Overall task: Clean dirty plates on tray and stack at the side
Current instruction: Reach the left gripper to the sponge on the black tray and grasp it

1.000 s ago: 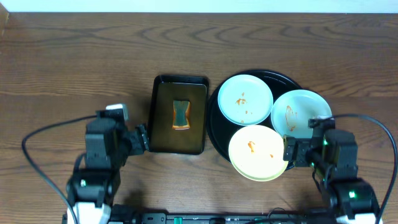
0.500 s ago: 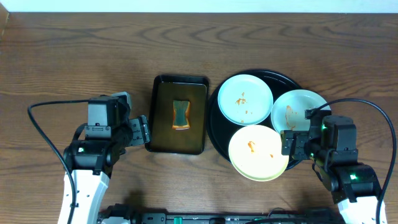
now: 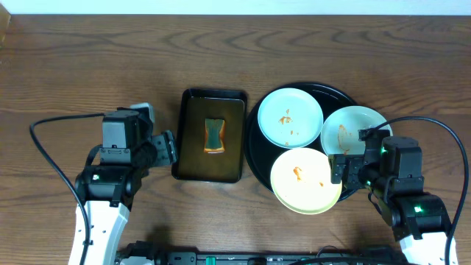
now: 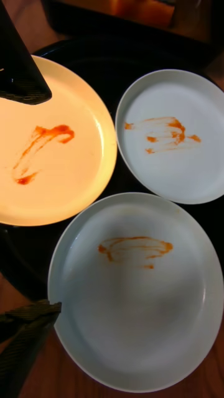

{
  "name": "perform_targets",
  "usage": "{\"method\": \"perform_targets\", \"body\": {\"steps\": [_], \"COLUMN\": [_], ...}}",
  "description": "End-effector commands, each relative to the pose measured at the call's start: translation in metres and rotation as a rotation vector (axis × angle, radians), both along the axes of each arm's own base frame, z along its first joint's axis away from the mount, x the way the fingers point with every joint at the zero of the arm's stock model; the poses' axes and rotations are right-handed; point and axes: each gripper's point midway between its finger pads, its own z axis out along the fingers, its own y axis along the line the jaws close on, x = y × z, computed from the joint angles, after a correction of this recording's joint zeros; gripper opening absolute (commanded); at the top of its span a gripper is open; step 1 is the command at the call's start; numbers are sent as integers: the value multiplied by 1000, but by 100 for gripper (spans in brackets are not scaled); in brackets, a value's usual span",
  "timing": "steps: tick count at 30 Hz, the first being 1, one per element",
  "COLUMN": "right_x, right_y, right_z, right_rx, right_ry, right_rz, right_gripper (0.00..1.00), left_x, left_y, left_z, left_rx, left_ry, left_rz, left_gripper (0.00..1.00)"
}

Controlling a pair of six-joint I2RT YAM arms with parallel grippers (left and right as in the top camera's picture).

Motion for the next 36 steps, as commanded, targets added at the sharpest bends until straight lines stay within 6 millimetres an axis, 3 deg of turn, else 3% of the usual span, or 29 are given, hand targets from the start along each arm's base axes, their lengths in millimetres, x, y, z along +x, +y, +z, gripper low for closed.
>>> {"method": "perform_targets", "body": {"steps": [1, 5, 9, 21, 28, 36], "right_x": [7, 7, 7, 8, 8, 8], "right_y": [2, 2, 2, 2, 2, 2], "right_z": [13, 13, 13, 11, 3, 1], "right_rx": [23, 23, 23, 22, 19, 18], "right_ry": [-36, -40, -39, -30, 5, 12], "right_rz": [-7, -7, -7, -6, -7, -7], "right_gripper": [99, 99, 99, 99, 99, 99], "left_x": [19, 38, 49, 64, 68, 66], "left_y": [-3, -10, -28, -98, -112, -126], "left_z": [20, 25, 12, -75, -122, -139], "left_rx": [-11, -10, 2, 17, 35, 41], "left_ry": [-94, -149, -127, 62, 147, 170], "left_rz": [-7, -29, -99, -283, -268, -302], "left_gripper": [71, 70, 71, 66, 61, 52]}}
